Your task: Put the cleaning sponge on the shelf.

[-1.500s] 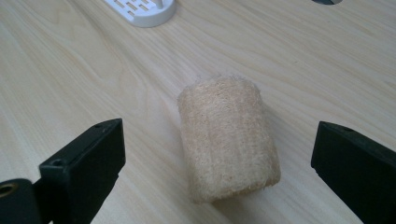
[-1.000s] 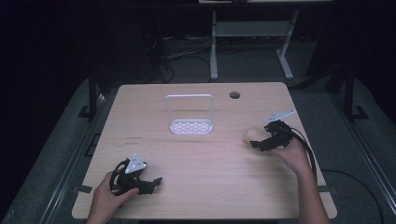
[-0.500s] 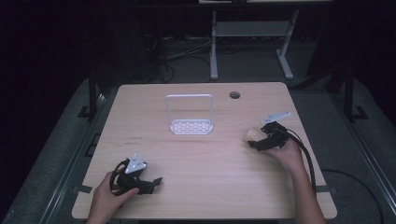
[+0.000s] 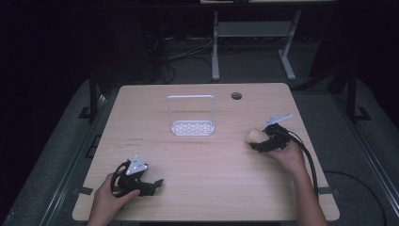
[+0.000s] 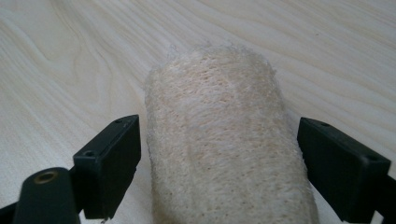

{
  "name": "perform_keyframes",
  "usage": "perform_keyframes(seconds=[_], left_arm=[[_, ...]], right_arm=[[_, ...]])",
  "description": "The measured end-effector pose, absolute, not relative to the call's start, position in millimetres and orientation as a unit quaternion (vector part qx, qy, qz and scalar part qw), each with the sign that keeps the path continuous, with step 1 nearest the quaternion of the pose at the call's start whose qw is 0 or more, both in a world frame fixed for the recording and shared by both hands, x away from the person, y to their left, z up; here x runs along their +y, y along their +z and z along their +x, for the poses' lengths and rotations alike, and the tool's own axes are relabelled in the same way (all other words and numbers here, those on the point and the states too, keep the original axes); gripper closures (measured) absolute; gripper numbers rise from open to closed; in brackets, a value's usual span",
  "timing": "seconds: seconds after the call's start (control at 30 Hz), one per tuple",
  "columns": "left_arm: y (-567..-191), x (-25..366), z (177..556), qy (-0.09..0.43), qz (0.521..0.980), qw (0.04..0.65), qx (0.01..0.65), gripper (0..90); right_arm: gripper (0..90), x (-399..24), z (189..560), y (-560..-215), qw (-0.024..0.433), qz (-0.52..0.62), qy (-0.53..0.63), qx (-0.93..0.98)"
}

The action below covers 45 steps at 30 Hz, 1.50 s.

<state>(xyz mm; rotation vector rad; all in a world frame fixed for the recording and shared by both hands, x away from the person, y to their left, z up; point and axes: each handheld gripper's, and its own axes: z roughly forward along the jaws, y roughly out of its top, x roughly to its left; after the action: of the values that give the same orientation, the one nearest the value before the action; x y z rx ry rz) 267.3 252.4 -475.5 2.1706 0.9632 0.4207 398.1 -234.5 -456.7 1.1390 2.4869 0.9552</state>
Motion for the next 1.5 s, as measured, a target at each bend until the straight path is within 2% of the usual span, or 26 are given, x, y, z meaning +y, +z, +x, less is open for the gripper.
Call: perform_keyframes(seconds=[0.1, 0.23, 0.33, 1.5], left_arm=[[-476, 252, 267, 0.163, 0.841, 0.357, 0.373, 12.0], [-476, 252, 267, 0.163, 0.841, 0.357, 0.373, 12.1], [-476, 252, 267, 0.163, 0.841, 0.357, 0.373, 12.0], [-476, 252, 267, 0.163, 0.841, 0.357, 0.373, 12.1]], right_arm=[[15.0, -235, 398, -457, 0.118, 0.397, 0.324, 0.851], [22.1, -235, 398, -459, 0.119, 0.394, 0.321, 0.853], [23.1, -235, 397, -458, 0.123, 0.394, 0.320, 0.853], [23.6, -228, 380, -432, 0.131, 0.370, 0.339, 0.855]])
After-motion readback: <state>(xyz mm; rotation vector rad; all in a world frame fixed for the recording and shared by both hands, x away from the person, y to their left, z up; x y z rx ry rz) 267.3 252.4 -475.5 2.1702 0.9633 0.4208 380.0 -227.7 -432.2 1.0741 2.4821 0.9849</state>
